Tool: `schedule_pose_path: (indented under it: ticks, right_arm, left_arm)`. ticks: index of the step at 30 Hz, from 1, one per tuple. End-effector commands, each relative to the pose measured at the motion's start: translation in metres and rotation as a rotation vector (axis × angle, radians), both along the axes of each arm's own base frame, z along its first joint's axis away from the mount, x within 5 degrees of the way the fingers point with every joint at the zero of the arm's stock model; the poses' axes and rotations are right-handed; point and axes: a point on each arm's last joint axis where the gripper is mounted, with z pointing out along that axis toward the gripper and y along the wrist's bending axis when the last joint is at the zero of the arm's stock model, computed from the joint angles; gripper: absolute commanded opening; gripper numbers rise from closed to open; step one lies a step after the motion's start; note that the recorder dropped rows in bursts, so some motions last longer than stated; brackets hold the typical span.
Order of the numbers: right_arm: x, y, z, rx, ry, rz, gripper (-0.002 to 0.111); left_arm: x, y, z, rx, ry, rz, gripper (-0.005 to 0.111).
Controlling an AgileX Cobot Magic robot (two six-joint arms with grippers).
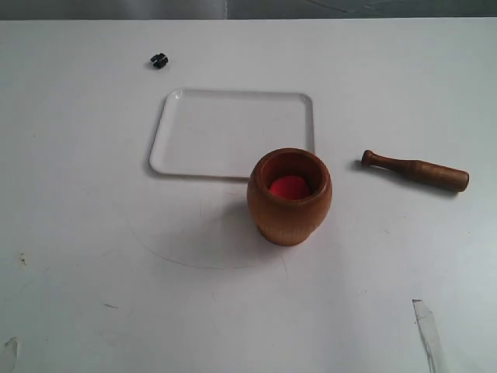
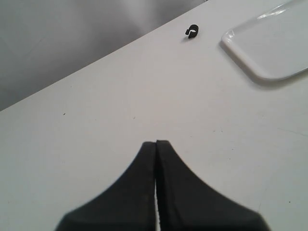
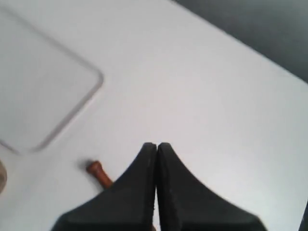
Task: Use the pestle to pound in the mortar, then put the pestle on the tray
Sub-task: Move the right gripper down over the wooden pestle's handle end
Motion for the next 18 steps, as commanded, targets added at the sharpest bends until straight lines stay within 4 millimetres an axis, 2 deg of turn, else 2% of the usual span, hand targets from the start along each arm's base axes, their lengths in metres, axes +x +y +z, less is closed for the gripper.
schedule_pose_path:
  ticks: [1,6,11,18]
  right_arm:
    - [0.010,0.004,-0.025,-0.124,0.179,0.127,0.000]
    - [0.019,0.014,-0.053,-0.172,0.290,0.303,0.000]
    - [0.034,0.024,-0.075,-0.143,0.314,0.367,0.000]
    - [0.053,0.026,-0.117,-0.228,0.393,0.426,0.000]
  left_arm:
    - [0.000,-0.001,0.000,-0.015,-0.004,-0.006,0.000]
    - [0.000,-0.001,0.000,-0.015,-0.004,-0.006,0.000]
    - [0.000,-0.001,0.000,-0.015,-0.004,-0.006,0.000]
    - [0.000,-0.001,0.000,-0.015,-0.004,-0.006,0.000]
